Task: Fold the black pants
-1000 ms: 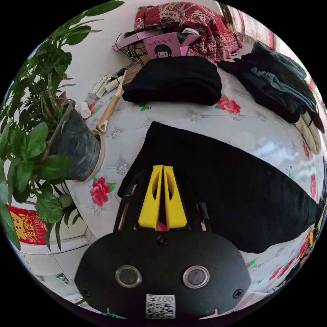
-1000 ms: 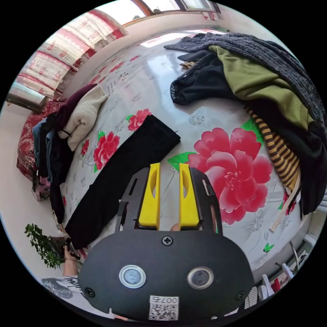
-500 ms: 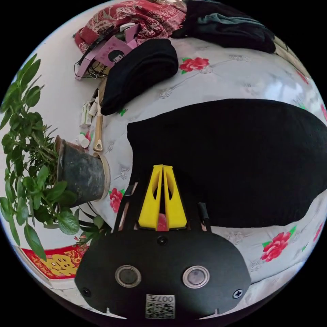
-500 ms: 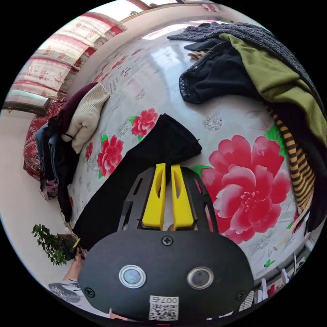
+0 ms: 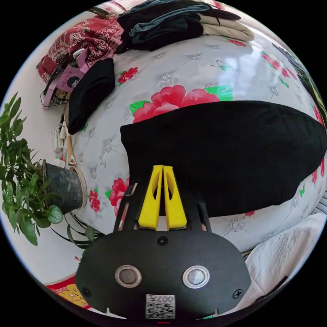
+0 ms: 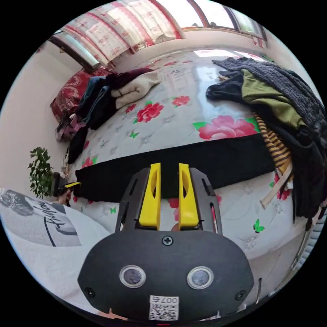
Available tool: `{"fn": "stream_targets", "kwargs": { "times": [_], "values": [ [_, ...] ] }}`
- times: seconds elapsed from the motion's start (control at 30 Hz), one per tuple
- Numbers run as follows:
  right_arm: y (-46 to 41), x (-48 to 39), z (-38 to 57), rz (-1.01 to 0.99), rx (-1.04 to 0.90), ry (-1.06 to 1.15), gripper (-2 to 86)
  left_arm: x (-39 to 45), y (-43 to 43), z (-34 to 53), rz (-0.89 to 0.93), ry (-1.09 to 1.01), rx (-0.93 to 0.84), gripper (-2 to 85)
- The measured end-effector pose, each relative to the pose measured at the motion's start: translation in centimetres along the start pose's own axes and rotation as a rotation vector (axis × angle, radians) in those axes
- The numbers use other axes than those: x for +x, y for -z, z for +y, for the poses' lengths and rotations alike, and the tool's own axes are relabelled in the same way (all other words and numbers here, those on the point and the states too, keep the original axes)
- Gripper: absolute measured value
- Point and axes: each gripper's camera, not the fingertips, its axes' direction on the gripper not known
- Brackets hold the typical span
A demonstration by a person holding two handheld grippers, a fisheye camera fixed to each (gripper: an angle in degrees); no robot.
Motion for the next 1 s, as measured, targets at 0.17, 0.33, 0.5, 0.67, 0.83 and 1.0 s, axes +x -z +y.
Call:
{"fn": "stream_targets", "kwargs": {
  "times": [0.17, 0.33, 0.5, 0.67, 0.83, 1.0],
  "values": [
    [-12.3, -12.4, 1.9, -0.335, -0.398, 0.407, 3.9, -2.0, -0.1, 0.3, 0.082, 0.045, 0.02, -1.0],
    [-21.9, -16.4, 3.1, -0.428, -0.674, 0.457, 4.4, -1.7, 0.1, 0.5, 0.024, -0.053, 0.025, -1.0],
    [-19.1, -13.6, -0.8, -0.466, -0.338, 0.241, 4.9, -2.8, 0.3, 0.4, 0.05, -0.087, 0.02, -1.0],
    [-19.4, -13.1, 0.3, -0.472, -0.302, 0.21, 6.3, -3.8, 0.5, 0.0, 0.083, -0.12, -0.003, -1.0],
    [-20.5, -15.4, 4.0, -0.402, -0.359, 0.317, 6.3, -4.8, 0.8, 0.4, 0.112, -0.119, 0.002, -1.0],
    [-20.8, -17.1, 6.1, -0.255, -0.399, 0.473, 4.8, -5.7, 0.9, 0.9, 0.132, -0.104, 0.009, -1.0]
  ]
}}
